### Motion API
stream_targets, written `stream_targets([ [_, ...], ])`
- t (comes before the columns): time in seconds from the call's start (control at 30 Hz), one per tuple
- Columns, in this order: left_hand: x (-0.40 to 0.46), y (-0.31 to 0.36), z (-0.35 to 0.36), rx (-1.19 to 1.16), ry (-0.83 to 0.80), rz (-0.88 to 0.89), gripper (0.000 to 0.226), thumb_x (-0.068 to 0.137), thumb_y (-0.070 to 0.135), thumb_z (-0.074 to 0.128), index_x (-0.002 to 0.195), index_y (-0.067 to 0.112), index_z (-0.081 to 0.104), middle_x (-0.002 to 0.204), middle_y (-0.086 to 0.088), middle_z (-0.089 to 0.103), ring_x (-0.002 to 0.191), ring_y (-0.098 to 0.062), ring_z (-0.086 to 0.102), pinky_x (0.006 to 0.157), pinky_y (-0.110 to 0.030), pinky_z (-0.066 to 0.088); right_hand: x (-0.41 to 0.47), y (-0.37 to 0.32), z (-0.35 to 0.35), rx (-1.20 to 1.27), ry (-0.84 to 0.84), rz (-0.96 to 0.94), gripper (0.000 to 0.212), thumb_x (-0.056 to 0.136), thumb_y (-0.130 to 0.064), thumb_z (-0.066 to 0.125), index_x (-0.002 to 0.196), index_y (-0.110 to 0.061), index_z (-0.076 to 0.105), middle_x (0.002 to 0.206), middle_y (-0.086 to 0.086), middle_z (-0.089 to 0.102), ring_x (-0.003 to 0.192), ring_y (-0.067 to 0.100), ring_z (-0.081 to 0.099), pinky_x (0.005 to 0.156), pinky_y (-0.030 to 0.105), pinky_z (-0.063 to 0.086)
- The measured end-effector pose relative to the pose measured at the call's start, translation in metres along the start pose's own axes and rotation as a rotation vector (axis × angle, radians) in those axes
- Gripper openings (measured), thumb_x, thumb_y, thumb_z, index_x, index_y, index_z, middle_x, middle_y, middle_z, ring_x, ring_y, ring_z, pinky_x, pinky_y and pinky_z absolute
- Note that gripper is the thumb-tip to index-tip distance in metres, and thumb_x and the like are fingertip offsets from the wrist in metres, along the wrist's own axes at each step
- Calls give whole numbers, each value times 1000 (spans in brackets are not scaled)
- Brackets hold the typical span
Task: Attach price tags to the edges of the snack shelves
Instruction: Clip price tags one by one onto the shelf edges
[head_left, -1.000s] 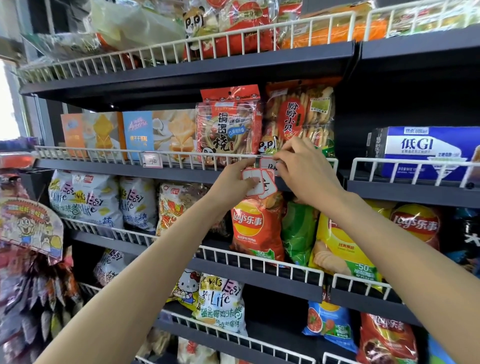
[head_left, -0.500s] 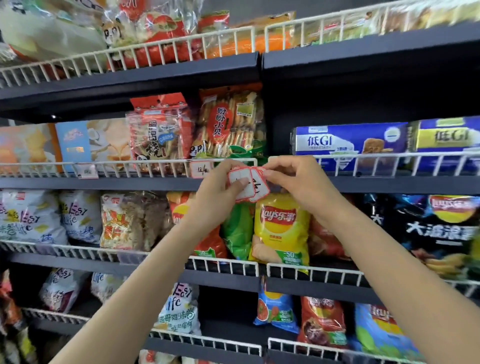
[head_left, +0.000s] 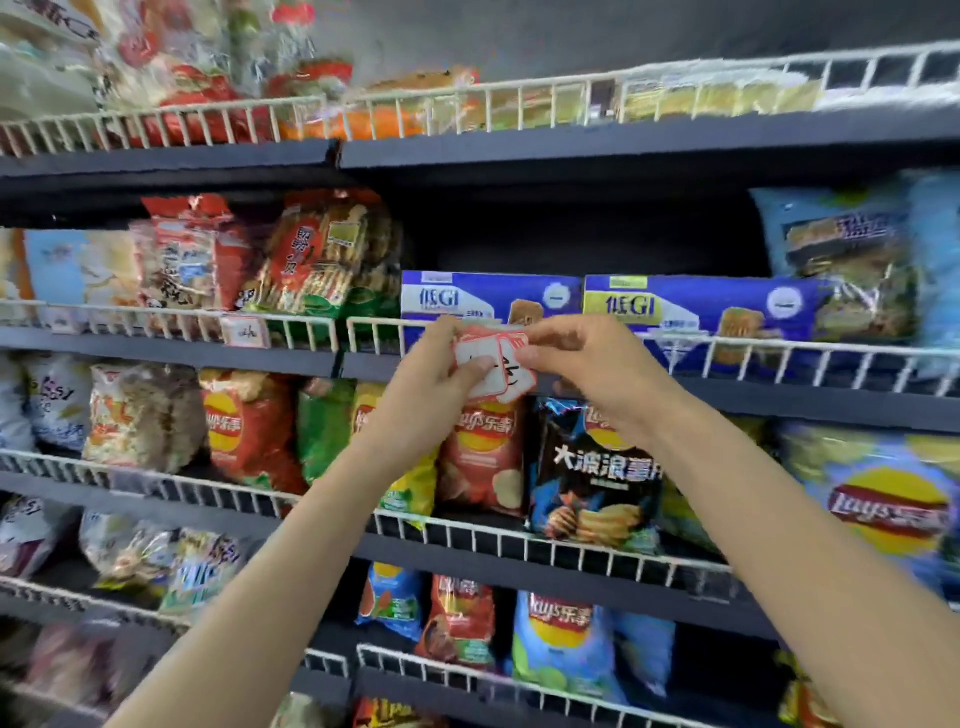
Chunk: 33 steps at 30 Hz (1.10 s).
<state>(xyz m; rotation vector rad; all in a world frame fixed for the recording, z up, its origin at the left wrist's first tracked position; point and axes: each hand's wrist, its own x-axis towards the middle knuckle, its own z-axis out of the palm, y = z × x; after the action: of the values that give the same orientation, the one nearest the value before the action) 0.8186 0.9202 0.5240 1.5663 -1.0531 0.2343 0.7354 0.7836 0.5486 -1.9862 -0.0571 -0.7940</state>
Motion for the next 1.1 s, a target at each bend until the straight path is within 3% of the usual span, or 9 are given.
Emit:
stream_targets([
  [0.1, -5, 9, 9, 36, -9, -14, 13, 93, 20, 53, 97, 31, 47, 101, -21, 64, 93, -36, 63, 84, -57, 50, -7, -1, -14, 12, -30, 46, 11, 83, -7, 67, 94, -7, 67, 89, 4, 68, 76, 8, 63, 58, 15, 50],
  [0.27, -5, 21, 13, 144, -26, 21, 21, 94, 15, 51, 115, 15, 52, 105, -8, 65, 96, -21, 63, 85, -47, 53, -17, -6, -26, 10, -16, 31, 9, 79, -9, 71, 80, -14, 63, 71, -5, 62, 53, -8, 57, 47, 10, 42],
  [0.47, -5, 22, 11, 219, 34, 40, 25, 95, 16, 49, 120, 15, 53, 108, -6, 64, 97, -15, 63, 80, -40, 56, -17, -4, -25, 33, 77, 31, 10, 78, -20, 73, 76, -17, 64, 78, -4, 67, 76, 7, 60, 56, 19, 45],
  [0.6, -3, 11, 5, 221, 133, 13, 25, 96, 14, 47, 120, 18, 52, 109, -3, 63, 99, -15, 62, 78, -36, 55, -10, -2, -28, 60, 125, 44, 9, 84, -20, 67, 84, -14, 61, 81, 3, 70, 76, 12, 61, 53, 19, 45],
  [0.7, 4, 3, 0, 184, 143, -65, 27, 96, 13, 46, 123, 17, 51, 114, -4, 61, 102, -18, 61, 74, -31, 53, -4, 2, -28, -62, 192, 13, 8, 90, -20, 61, 87, -16, 55, 81, 1, 69, 71, 7, 61, 50, 15, 45],
  [0.83, 8, -4, 6, 90, -15, -215, 31, 96, 11, 47, 126, 17, 49, 114, -7, 61, 96, -18, 62, 80, -38, 55, 5, 9, -26, -321, 297, -99, 7, 91, -17, 57, 90, -17, 50, 87, 2, 69, 75, 5, 63, 51, 15, 45],
  [0.9, 10, -6, 12, 80, -64, -258, 38, 96, 11, 48, 132, 17, 43, 113, -6, 60, 94, -18, 63, 84, -41, 55, 10, 11, -26, -453, 344, -161, 9, 92, -16, 57, 99, -14, 54, 93, 3, 69, 85, 3, 60, 52, 10, 43],
  [1.0, 16, -9, 15, 22, -59, -285, 45, 95, 10, 49, 138, 14, 36, 111, -3, 58, 91, -13, 61, 82, -35, 55, 16, 14, -26, -590, 380, -233, 17, 92, -17, 57, 108, -13, 61, 102, 5, 69, 96, 11, 63, 57, 8, 42],
  [1.1, 22, -10, 16, -9, -71, -302, 48, 94, 12, 50, 140, 15, 36, 119, -6, 59, 98, -16, 62, 86, -38, 54, 21, 17, -24, -670, 397, -281, 17, 91, -20, 57, 106, -14, 64, 104, 5, 69, 98, 15, 65, 63, 15, 49],
])
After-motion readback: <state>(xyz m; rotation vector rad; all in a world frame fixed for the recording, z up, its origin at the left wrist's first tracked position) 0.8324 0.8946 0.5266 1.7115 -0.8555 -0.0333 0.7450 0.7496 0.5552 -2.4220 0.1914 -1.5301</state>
